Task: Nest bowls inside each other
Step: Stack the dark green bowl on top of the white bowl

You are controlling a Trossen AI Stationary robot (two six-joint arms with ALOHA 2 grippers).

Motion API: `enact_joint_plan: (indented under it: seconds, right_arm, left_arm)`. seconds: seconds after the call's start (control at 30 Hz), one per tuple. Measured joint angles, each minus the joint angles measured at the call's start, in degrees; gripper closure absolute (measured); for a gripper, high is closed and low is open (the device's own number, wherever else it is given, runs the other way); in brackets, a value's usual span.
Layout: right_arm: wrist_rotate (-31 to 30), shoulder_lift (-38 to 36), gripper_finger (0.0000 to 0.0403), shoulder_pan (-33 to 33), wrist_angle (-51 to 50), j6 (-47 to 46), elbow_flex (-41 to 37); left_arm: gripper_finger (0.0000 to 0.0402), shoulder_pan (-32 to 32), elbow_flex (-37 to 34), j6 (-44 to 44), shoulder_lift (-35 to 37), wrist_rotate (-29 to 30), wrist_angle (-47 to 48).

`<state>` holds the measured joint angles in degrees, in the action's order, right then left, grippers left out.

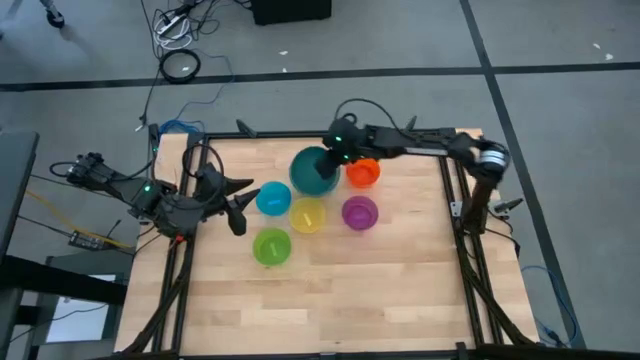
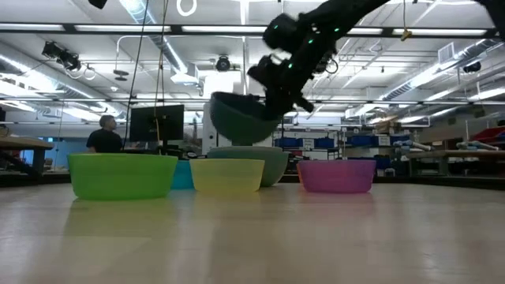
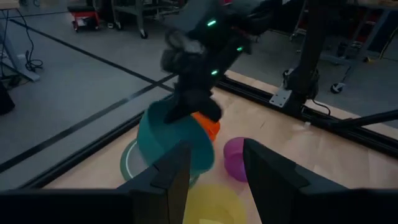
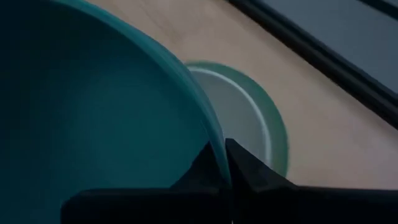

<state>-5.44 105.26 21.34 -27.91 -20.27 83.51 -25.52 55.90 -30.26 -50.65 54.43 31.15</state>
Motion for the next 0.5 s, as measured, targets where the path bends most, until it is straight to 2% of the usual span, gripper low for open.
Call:
enact_joint_plan:
  seconds: [0.13, 0.23, 0.5]
  right_arm:
    - [-0.44, 5.47, 0.0402, 1.66, -6.06, 1.45, 5.65]
    - [1.72, 6.92, 0.0389, 2.36, -7.95, 1.75, 7.80]
    - [2.38, 5.32, 0.0295, 2.60, -12.98, 1.92, 8.41]
  left_arm:
    - [0.0245, 0.00, 0.00, -0.14, 0.00, -0.01, 0.02]
    - [0.0245, 0.00, 0.00, -0.16, 0.00, -0.02, 0.04]
    - [0.0245, -0.07, 0.00, -1.52, -0.09, -0.70, 0.75]
